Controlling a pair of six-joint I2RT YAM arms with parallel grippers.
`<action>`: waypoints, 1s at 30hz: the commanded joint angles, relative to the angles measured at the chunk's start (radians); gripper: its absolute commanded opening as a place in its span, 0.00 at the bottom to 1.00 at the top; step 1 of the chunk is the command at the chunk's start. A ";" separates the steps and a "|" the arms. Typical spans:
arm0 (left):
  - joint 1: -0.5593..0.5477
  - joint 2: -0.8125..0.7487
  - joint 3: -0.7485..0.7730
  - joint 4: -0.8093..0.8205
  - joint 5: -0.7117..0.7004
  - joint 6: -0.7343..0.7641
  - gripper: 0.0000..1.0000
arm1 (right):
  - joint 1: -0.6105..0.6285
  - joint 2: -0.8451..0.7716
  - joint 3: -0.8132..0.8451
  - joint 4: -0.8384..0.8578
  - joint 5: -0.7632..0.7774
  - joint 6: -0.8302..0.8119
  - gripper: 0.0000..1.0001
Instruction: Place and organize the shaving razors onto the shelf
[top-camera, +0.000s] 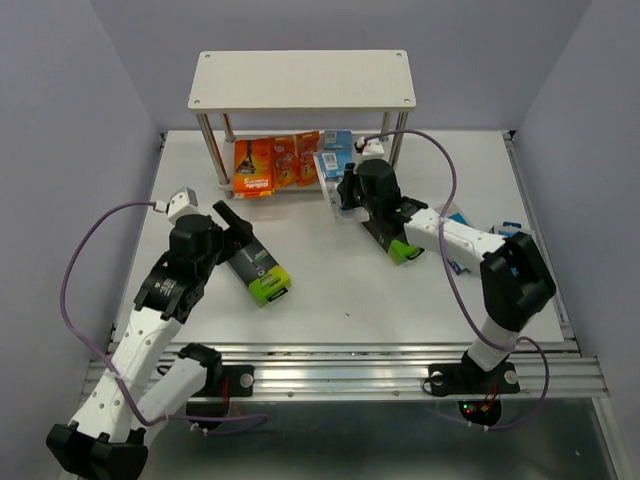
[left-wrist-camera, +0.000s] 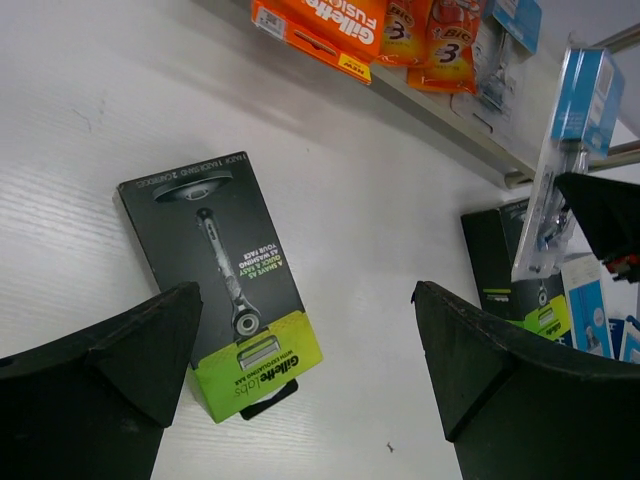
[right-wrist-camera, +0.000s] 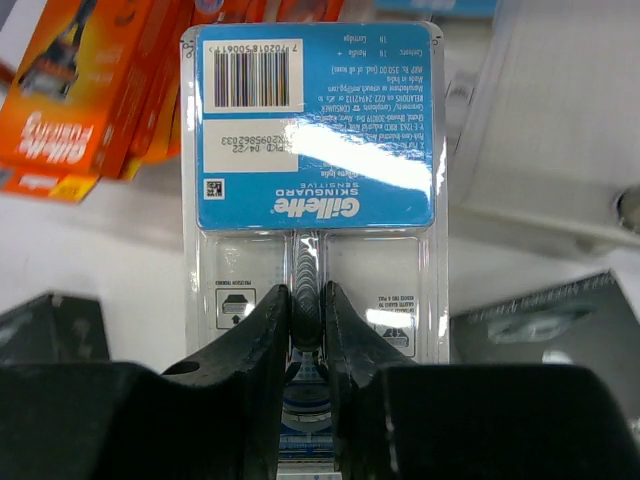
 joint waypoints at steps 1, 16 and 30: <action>0.007 -0.036 0.026 -0.040 -0.070 0.015 0.99 | -0.003 0.106 0.135 0.217 0.216 -0.115 0.01; 0.010 -0.039 -0.005 -0.043 -0.086 -0.010 0.99 | -0.013 0.379 0.357 0.391 0.412 -0.308 0.02; 0.010 -0.047 -0.042 -0.043 -0.092 -0.044 0.99 | -0.077 0.409 0.361 0.403 0.560 -0.318 0.06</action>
